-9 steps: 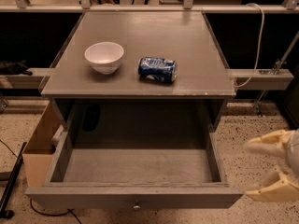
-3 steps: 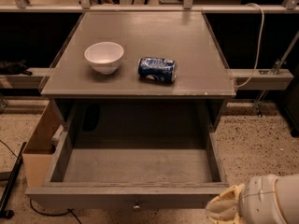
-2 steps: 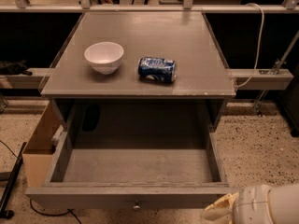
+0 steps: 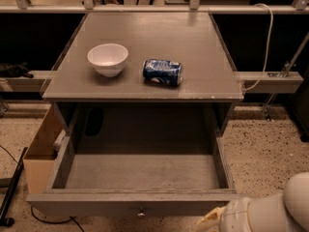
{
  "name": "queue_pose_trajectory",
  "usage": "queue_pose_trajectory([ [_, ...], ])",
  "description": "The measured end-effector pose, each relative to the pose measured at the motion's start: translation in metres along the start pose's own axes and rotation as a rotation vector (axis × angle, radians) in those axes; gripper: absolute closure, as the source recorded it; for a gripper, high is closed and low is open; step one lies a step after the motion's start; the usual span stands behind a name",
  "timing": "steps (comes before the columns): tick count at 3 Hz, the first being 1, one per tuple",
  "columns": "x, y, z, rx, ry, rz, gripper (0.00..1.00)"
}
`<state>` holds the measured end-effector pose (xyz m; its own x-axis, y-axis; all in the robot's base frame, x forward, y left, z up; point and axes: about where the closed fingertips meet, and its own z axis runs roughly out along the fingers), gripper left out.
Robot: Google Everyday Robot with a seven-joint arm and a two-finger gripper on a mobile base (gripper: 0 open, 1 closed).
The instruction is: Close top drawer
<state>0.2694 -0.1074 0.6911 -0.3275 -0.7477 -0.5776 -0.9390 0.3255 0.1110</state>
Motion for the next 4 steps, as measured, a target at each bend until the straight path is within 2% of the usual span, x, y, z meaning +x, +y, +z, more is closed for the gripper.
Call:
queue_pose_trajectory([
  [1,0.007,-0.006,0.024,-0.022,0.013,0.018,1.0],
  [2,0.007,-0.024,0.044,-0.033,0.046,0.016,1.0],
  [3,-0.009,-0.052,0.042,-0.009,0.087,-0.017,1.0],
  [4,-0.013,-0.056,0.042,-0.004,0.093,-0.028,0.81],
])
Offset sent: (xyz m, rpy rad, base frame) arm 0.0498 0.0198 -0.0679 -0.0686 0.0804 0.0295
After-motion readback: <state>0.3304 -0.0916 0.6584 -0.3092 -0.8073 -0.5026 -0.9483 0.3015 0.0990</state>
